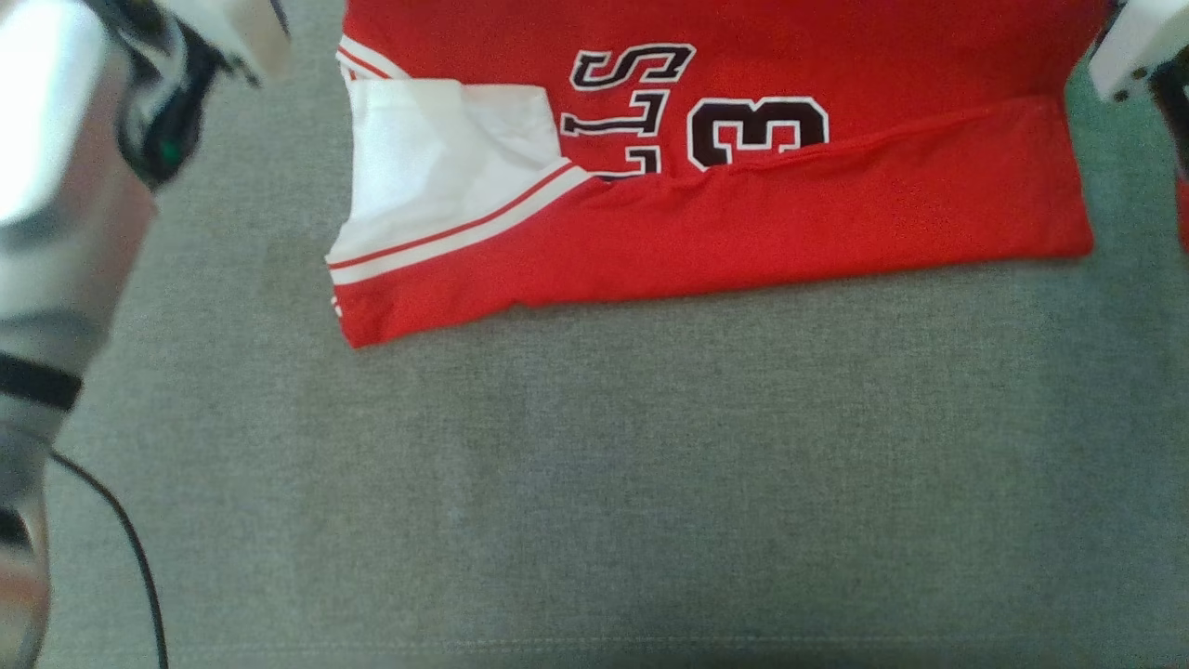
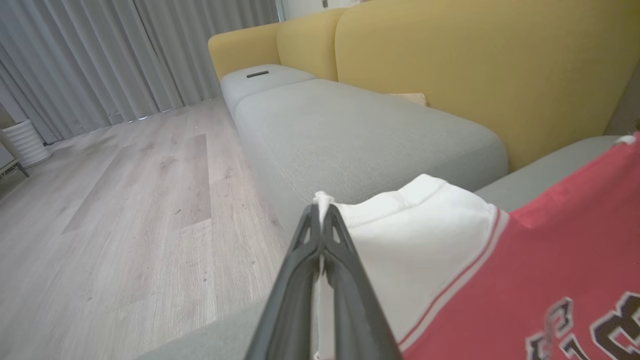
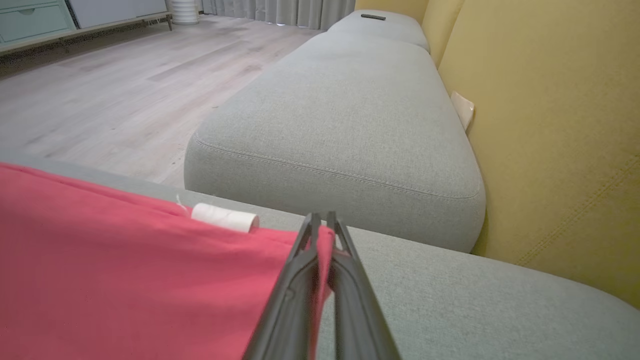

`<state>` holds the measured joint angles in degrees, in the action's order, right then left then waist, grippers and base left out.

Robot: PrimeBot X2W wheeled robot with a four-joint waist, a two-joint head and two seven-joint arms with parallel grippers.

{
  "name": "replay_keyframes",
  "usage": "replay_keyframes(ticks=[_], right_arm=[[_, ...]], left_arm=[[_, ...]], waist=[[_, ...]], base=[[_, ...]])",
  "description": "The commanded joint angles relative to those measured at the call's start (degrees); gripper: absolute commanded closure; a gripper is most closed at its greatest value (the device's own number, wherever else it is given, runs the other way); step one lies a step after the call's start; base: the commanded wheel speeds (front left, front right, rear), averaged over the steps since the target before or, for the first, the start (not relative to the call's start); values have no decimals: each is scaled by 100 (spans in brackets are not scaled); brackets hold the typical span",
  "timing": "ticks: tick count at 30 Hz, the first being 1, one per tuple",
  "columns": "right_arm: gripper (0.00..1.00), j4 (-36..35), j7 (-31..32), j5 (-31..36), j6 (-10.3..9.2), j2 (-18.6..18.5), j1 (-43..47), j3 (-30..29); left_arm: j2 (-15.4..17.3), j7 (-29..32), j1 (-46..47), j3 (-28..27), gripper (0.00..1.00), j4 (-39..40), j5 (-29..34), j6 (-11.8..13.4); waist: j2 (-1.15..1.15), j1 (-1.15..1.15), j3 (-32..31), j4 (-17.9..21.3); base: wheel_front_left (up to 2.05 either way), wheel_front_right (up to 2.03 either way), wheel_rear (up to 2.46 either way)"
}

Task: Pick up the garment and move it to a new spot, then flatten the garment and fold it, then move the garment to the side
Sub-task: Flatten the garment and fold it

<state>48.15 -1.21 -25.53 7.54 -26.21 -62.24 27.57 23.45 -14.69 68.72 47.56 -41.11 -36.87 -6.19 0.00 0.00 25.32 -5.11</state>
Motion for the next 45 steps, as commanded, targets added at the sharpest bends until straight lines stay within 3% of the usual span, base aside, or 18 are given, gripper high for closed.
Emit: replay_keyframes(ticks=[1, 11, 25, 33, 39, 40, 41, 45], right_arm=[[100, -135, -94, -113, -5, -74, 188, 72], [100, -409, 50, -848, -5, -594, 995, 565], [100, -1350, 1098, -1938, -5, -1647, 1868, 1634], [100, -1699, 1526, -2320, -5, -1888, 2013, 1984], [97, -1788, 1923, -2662, -5, -2022, 2101, 2145], [0, -1721, 1980, -2746, -5, -2022, 2120, 2101], [0, -1735, 2052, -2785, -5, -2026, 2134, 2127], [0, -1779, 2071, -2925, -5, -2041, 2142, 2076]], left_arm=[[270, -29, 18, -201, 100, 161, 118, -38], [761, -30, -894, 142, 100, 852, 449, -124], [1861, 808, -1358, 2168, 100, 2163, -578, -129], [2066, 1291, -1384, 2482, 100, 2453, -1086, -129], [1974, 1332, -1421, 2542, 100, 2354, -1121, -129], [1947, 1313, -1437, 2546, 53, 2301, -1123, -129], [1918, 1256, -1448, 2545, 0, 2227, -1129, -129], [1791, 990, -1497, 2463, 0, 1905, -1154, -23]], waist=[[0, 0, -107, -40], [0, 0, -491, -156], [0, 0, -816, -126], [0, 0, -883, -66], [0, 0, -863, -36], [0, 0, -874, -28], [0, 0, -887, -21], [0, 0, -986, 25]], base=[[0, 0, 0], [0, 0, 0], [0, 0, 0], [0, 0, 0], [0, 0, 0], [0, 0, 0], [0, 0, 0], [0, 0, 0]])
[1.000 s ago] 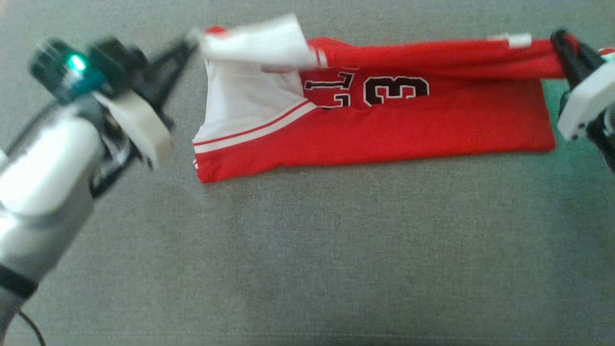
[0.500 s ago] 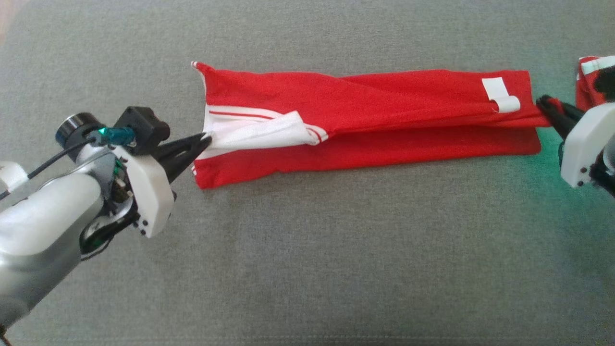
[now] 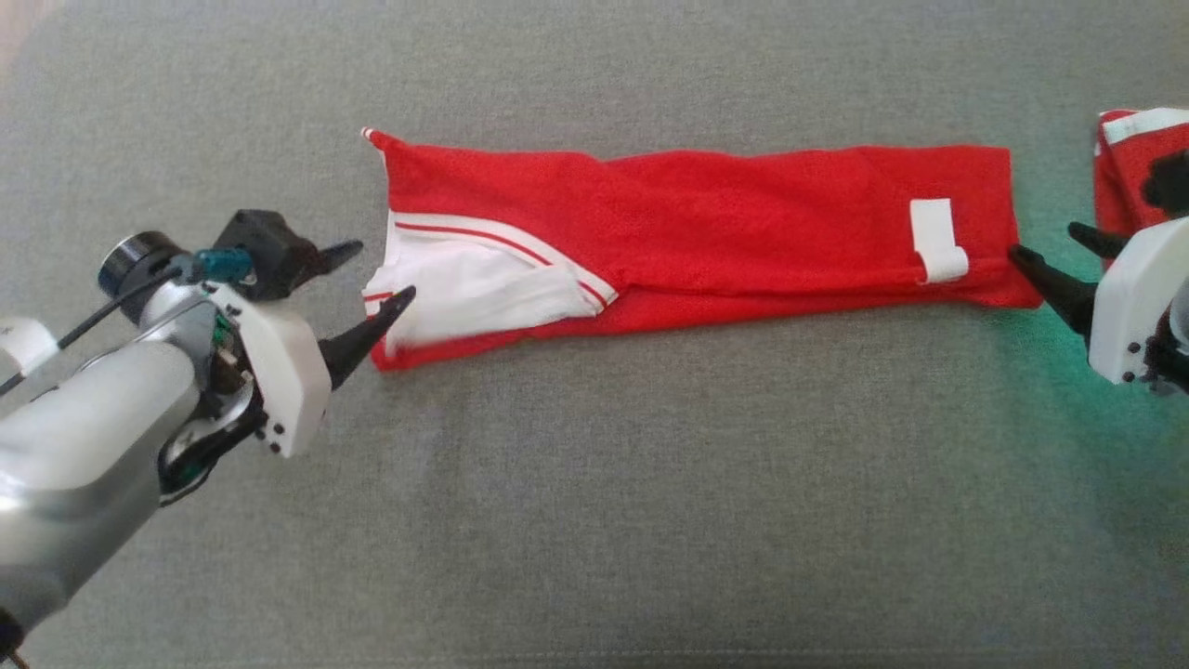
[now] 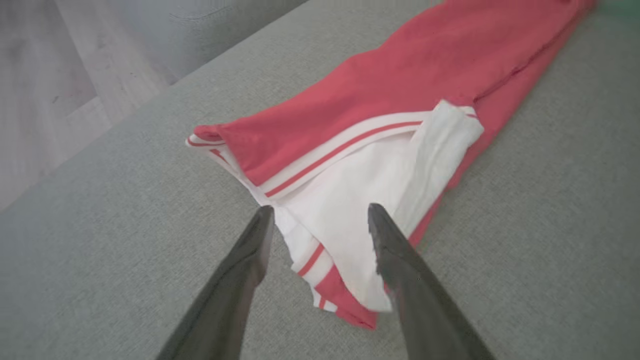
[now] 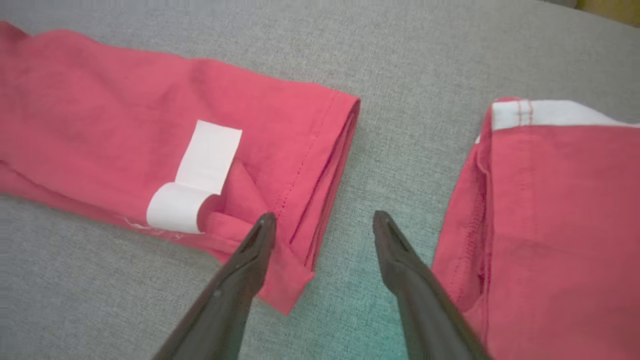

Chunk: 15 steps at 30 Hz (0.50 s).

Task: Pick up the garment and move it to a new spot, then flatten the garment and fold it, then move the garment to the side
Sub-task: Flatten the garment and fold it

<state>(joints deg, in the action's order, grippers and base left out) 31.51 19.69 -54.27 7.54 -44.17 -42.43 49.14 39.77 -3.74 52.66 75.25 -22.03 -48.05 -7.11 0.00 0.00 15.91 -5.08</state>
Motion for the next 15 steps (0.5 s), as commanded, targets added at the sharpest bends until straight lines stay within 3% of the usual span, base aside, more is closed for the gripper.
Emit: replay_keyframes(ticks=[1, 10, 12, 15], right_arm=[[0, -121, -18, -89, -5, -247, 162, -109], [0, -364, -828, -305, -5, 14, 94, -753], [0, -418, -1220, -331, -5, 179, 120, -1022], [0, -491, -1849, -213, -5, 437, 225, -1375]], left_arm=[[129, -184, 91, -349, 0, -77, -56, 131], [-208, -1045, -152, -1315, 0, -371, -593, 963], [-327, -1112, -281, -1785, 0, -268, -692, 1208], [-631, -1122, -645, -3069, 0, 292, -487, 1560]], waist=[[0, 0, -74, 35], [0, 0, -345, 125], [0, 0, -403, 144], [0, 0, -463, 152]], base=[[0, 0, 0], [0, 0, 0], [0, 0, 0], [0, 0, 0]])
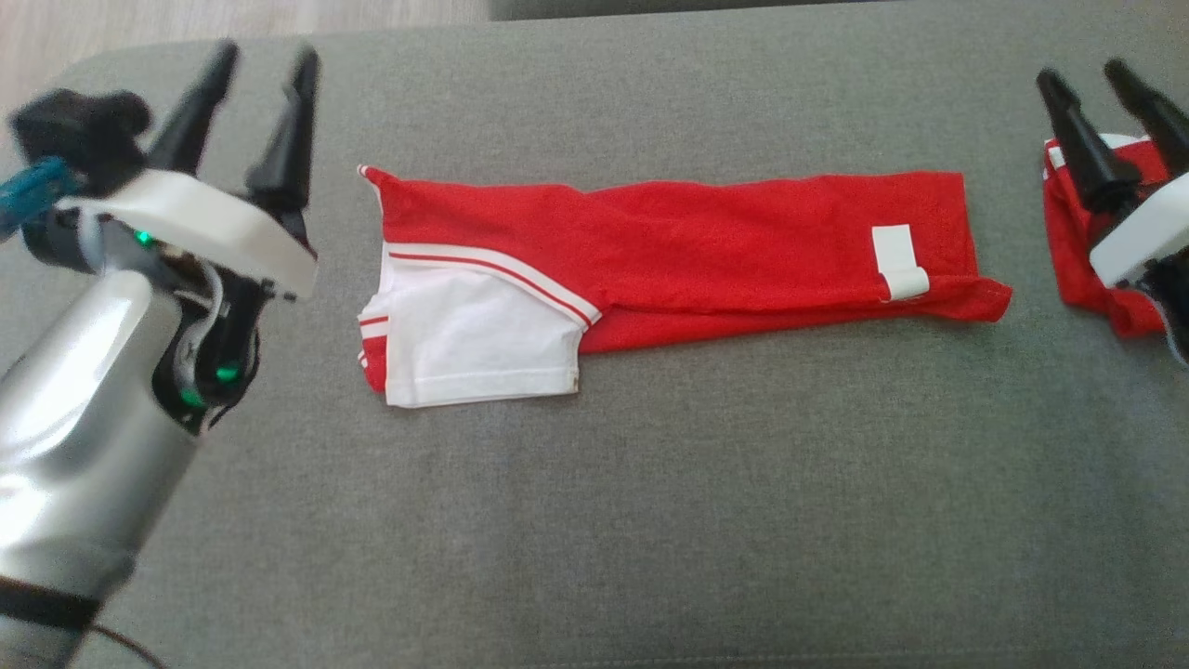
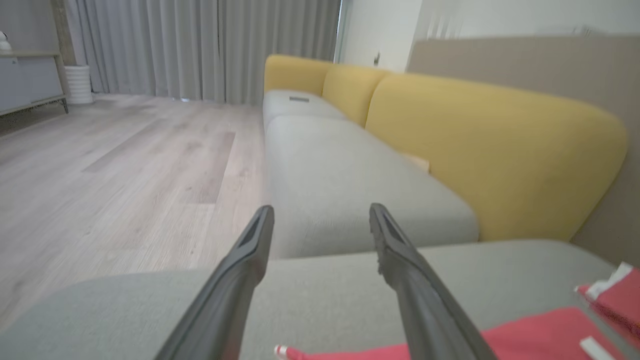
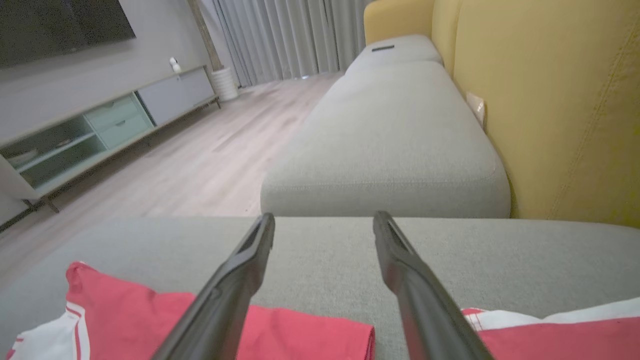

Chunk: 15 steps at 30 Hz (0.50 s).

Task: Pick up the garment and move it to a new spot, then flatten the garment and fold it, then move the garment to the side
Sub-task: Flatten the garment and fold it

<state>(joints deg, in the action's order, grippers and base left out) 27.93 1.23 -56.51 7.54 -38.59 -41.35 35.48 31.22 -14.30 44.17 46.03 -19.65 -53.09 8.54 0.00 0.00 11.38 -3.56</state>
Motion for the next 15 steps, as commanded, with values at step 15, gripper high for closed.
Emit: replay_keyframes(ticks=[15], right_arm=[[0, 78, -1582, 1749, -5, 1872, 1577, -1661]], left_arm=[[-1996, -69, -2846, -3732, 0, 1155, 2291, -567]], waist=[[0, 0, -193, -23]], base=[[0, 0, 0]])
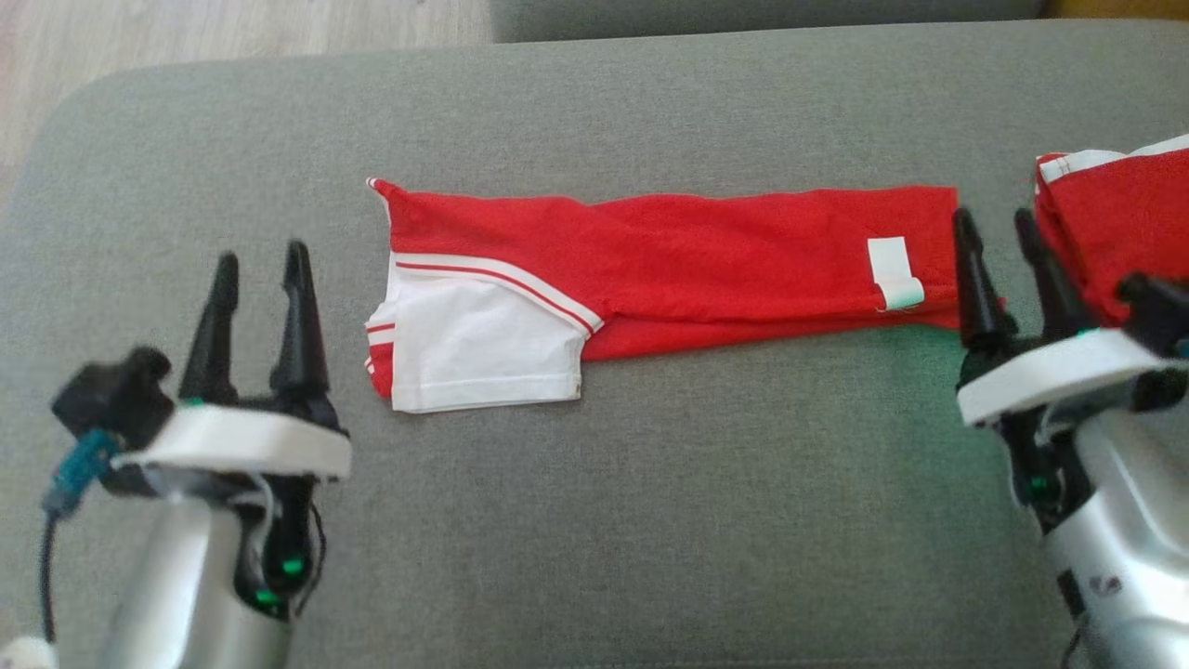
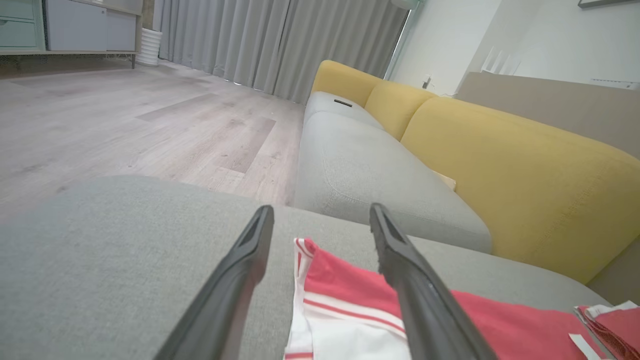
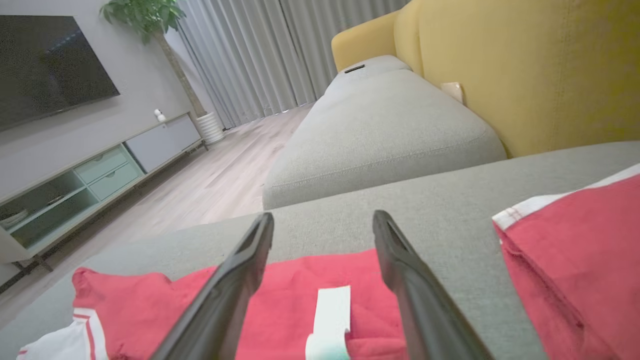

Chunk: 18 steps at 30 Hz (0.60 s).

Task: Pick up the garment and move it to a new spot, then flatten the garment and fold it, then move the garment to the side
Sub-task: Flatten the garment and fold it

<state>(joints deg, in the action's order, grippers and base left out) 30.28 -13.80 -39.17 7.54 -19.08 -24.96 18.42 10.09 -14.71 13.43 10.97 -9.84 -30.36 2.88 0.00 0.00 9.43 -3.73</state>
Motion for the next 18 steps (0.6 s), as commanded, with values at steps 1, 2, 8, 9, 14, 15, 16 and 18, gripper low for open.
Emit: replay_keyframes(ticks=[1, 2, 8, 9, 14, 15, 16, 18], right_arm=[[0, -131, -86, 154, -5, 24, -6, -44], [0, -96, -93, 311, -5, 100, 29, -162], [0, 87, -81, 1035, -5, 429, 55, -852], [0, 151, -45, 1150, -5, 469, 35, -969], [0, 663, 269, 1682, -5, 781, -172, -1599], [0, 927, 410, 1904, -5, 899, -274, -1816], [0, 1058, 477, 1997, -5, 970, -323, -1900], [0, 1327, 540, 2250, -5, 1056, -416, -2111]], left_arm=[[1, -29, 121, -319, 0, 158, 133, -96], [-109, -29, 40, -404, 0, 143, 233, -194], [-463, -29, -47, -687, 0, -2, 728, -695], [-492, -29, -26, -701, 0, -30, 789, -750], [-617, -29, 83, -753, 0, -147, 947, -923], [-652, -29, 107, -738, 0, -172, 970, -961], [-665, -29, 118, -728, 0, -190, 975, -975], [-684, -29, 143, -698, 0, -234, 978, -997]], waist=[[0, 0, 14, -19], [0, 0, 31, -37], [0, 0, 151, -170], [0, 0, 171, -189], [0, 0, 314, -268], [0, 0, 377, -298], [0, 0, 403, -310], [0, 0, 461, -335]], base=[[0, 0, 0], [0, 0, 0], [0, 0, 0], [0, 0, 0], [0, 0, 0], [0, 0, 0], [0, 0, 0], [0, 0, 0]])
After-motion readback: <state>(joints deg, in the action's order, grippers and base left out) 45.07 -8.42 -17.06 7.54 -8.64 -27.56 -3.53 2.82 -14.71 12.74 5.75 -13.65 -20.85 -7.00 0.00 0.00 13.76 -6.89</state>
